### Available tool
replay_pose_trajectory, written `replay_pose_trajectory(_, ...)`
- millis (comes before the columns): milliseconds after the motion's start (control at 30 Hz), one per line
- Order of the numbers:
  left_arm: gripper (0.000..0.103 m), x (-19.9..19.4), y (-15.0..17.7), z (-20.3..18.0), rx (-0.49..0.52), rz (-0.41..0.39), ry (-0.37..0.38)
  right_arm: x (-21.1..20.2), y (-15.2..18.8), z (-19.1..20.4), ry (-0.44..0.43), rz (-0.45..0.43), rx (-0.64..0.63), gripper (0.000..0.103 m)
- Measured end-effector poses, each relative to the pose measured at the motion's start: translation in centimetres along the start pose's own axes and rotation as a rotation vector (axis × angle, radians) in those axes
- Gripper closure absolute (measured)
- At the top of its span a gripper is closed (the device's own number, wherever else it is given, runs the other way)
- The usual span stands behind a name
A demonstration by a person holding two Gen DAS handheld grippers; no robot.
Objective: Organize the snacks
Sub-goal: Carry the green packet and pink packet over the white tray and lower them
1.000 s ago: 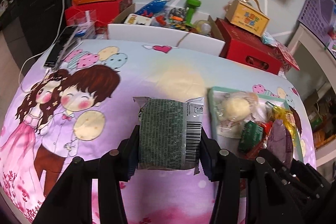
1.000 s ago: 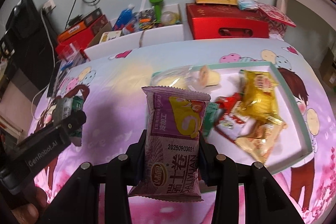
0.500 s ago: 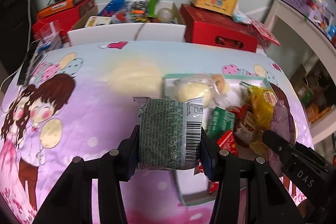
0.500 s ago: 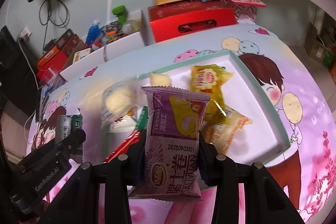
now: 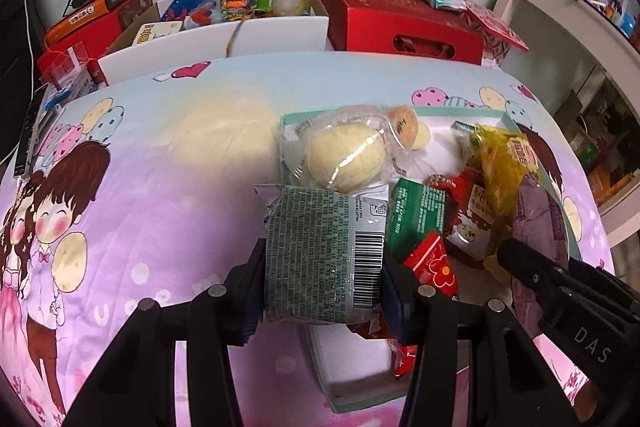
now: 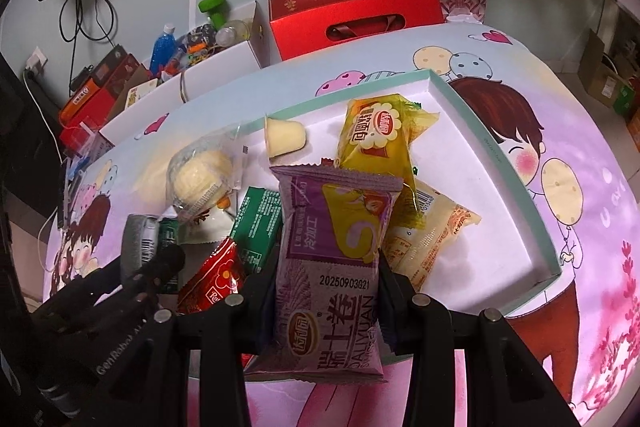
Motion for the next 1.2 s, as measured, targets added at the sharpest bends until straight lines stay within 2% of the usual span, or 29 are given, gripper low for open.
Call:
replay_pose_trajectory(467, 0.051, 0.5, 0.1, -2.3, 0.054, 0.007, 0.040, -0.1, -0.1, -0.1, 0.014, -0.003, -0.008, 0.059)
replay_pose_trajectory(1200, 0.051, 1.3, 0.2, -3.0, 0.045, 0.024, 0.124, -0.1, -0.3, -0.9, 0.035, -0.006, 0.000, 0.059)
Point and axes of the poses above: each gripper's, at about its wrist camera, not at the fingertips, and x roughly the way its jaws point, z to its left, y to its underside, the point moved 2 cm from there along x, roughly the way its jaws point, and after that the axes turned 7 degrees about x, right-handed, at the moved point
